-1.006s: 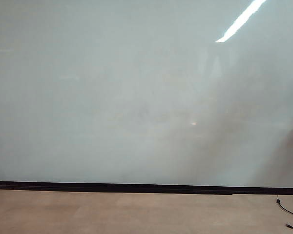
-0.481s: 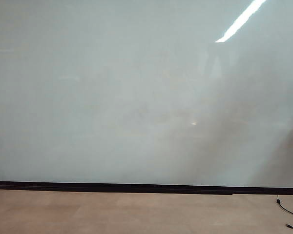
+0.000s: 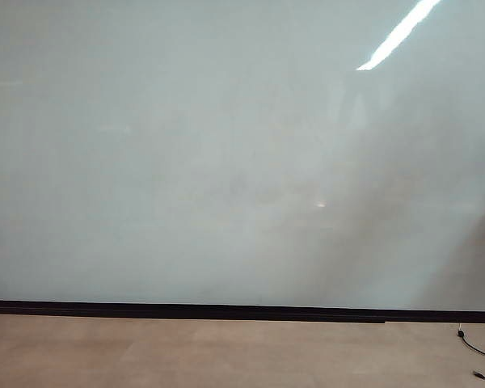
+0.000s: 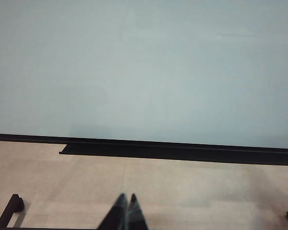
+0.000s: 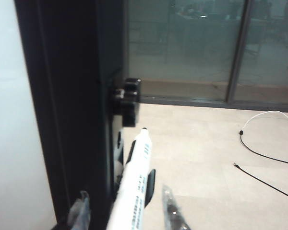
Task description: Pick up the pen on the shelf to the right of the whiteboard and write the letter A.
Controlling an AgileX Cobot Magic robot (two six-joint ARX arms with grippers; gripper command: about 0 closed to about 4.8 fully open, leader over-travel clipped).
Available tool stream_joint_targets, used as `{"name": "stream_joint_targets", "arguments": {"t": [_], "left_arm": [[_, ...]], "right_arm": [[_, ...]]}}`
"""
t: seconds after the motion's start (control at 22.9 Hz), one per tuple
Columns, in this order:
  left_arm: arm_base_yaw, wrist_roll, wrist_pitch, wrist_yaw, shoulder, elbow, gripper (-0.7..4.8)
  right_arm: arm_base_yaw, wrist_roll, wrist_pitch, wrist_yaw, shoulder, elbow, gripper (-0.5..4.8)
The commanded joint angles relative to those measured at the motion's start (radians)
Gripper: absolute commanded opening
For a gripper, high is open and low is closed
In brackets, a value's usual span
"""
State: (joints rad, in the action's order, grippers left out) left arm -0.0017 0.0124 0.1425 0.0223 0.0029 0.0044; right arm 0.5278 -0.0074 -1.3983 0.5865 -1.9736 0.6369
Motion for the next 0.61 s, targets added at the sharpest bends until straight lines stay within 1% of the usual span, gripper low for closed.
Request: {"name": "stream_joint_targets", "arguments": {"t": [0.04, 0.61], "left_arm": [[0.000, -0.005, -0.008, 0.000, 0.000, 0.002, -0.05], [0.000, -0.004, -0.008, 0.000, 0.000, 0.002, -0.04]], "right_arm": [[-0.002, 0.007, -0.016, -0.008, 0.004, 0.003, 1.97], [-0.002, 0.032, -0.008, -0.008, 0.004, 0.002, 1.97]]}}
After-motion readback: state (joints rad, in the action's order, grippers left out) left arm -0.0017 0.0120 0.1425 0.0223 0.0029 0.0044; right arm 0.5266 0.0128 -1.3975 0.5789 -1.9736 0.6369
